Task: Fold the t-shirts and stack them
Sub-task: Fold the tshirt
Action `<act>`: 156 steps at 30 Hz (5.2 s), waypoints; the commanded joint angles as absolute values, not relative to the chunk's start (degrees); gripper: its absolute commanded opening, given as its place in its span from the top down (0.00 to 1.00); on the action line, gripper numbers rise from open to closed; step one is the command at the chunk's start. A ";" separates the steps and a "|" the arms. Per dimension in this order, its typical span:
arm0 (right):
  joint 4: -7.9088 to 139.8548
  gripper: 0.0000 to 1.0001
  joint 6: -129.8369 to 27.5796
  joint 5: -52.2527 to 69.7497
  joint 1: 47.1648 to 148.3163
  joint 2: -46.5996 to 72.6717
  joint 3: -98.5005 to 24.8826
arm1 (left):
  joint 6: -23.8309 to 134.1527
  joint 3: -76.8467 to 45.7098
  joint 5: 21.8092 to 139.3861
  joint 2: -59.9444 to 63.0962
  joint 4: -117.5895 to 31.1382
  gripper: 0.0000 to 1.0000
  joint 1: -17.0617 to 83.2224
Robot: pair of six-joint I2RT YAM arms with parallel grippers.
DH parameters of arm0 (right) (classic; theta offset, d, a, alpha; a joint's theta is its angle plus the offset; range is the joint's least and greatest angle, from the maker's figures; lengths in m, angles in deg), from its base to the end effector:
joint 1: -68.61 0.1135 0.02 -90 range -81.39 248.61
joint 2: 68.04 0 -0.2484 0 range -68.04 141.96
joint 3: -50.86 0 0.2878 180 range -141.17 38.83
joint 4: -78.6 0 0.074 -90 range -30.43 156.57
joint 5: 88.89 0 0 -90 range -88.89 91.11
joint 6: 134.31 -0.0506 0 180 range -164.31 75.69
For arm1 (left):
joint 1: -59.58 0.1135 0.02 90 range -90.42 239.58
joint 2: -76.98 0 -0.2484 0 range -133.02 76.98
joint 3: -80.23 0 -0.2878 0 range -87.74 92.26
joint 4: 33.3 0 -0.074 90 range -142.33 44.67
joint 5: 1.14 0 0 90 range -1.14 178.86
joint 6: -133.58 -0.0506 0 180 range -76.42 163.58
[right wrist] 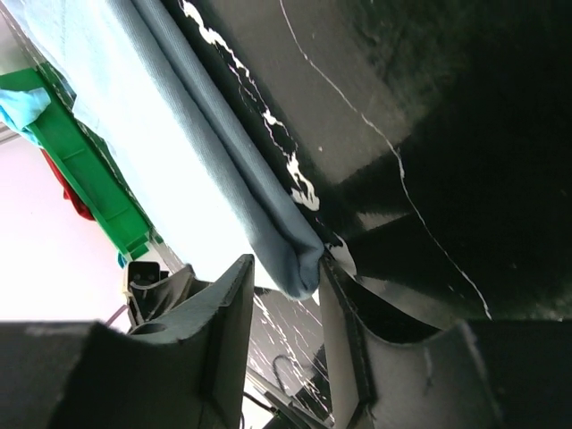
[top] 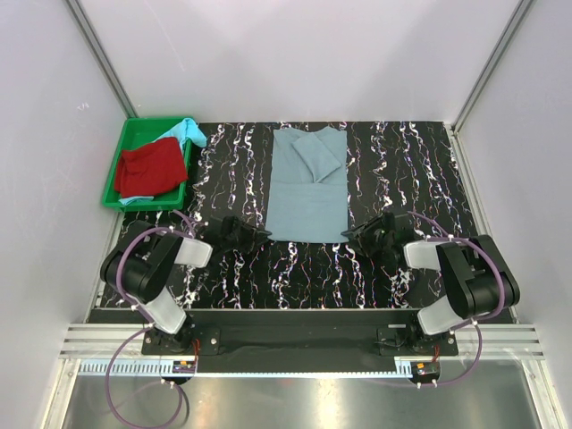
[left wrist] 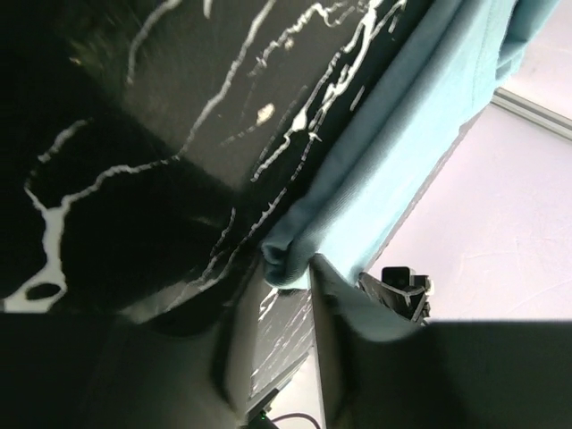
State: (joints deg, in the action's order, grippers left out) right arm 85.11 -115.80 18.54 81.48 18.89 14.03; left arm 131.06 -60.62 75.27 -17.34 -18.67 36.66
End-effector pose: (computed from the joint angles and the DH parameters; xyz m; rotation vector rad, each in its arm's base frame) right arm 0.2695 0.0771 0.0564 1.1006 2.3022 1.0222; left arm 0.2686 -0.1265 0.0449 -1.2644 2.2681 -1.1570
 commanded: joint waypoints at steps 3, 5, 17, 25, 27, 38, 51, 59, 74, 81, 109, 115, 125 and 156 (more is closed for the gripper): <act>83.27 0.64 -114.63 15.78 81.89 22.13 12.46 | 128.93 -60.05 75.94 -20.31 -20.72 0.83 37.87; 83.09 0.72 -114.19 16.49 81.89 22.39 12.02 | 128.14 -59.44 75.33 -20.84 -20.63 0.97 38.13; 68.44 1.00 -106.72 18.07 81.89 9.68 11.14 | 123.65 -61.72 72.69 -9.62 -27.83 1.00 36.91; 54.02 1.00 -106.63 18.69 83.90 -8.08 14.91 | 127.69 -70.41 77.60 9.90 -35.56 1.00 29.36; 49.71 1.00 -106.54 18.86 84.70 -13.80 15.53 | 129.79 -73.04 79.79 14.38 -37.32 1.00 26.54; 29.31 1.00 -108.47 21.14 86.63 -37.35 14.83 | 134.46 -74.73 88.77 41.63 -56.66 1.00 13.53; 17.09 1.00 -109.18 24.40 86.72 -46.95 8.15 | 135.34 -63.23 97.99 41.92 -64.75 1.00 -1.24; 15.94 1.00 -108.31 20.71 86.72 -44.33 4.12 | 126.75 -53.30 99.75 32.98 -66.86 1.00 -1.68; 24.99 1.00 -95.65 20.87 82.69 -7.95 -15.75 | 109.77 -38.10 74.29 12.48 -60.80 1.00 30.12; 28.16 1.00 -93.27 29.57 75.30 6.91 -24.70 | 106.16 -27.37 66.37 -1.67 -58.87 1.00 37.33; 28.25 1.00 -90.02 37.76 69.58 44.54 -53.89 | 106.25 0.76 53.18 -37.88 -52.98 0.97 47.10; 28.25 0.99 -90.28 38.37 69.14 51.04 -60.74 | 106.25 5.69 51.68 -43.43 -51.58 0.93 47.71; 28.25 0.96 -91.60 39.34 68.97 59.38 -68.48 | 107.65 13.16 51.15 -51.24 -50.60 0.92 48.59; 22.09 0.47 -71.48 44.44 68.16 68.19 -70.44 | 75.14 -14.68 50.80 -16.80 -72.48 0.59 46.57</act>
State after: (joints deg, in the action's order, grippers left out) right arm 21.58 -75.34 43.19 65.98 72.22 -72.57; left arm 79.70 -10.35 53.57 -20.36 -71.72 46.83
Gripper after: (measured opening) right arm 0.527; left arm 0.410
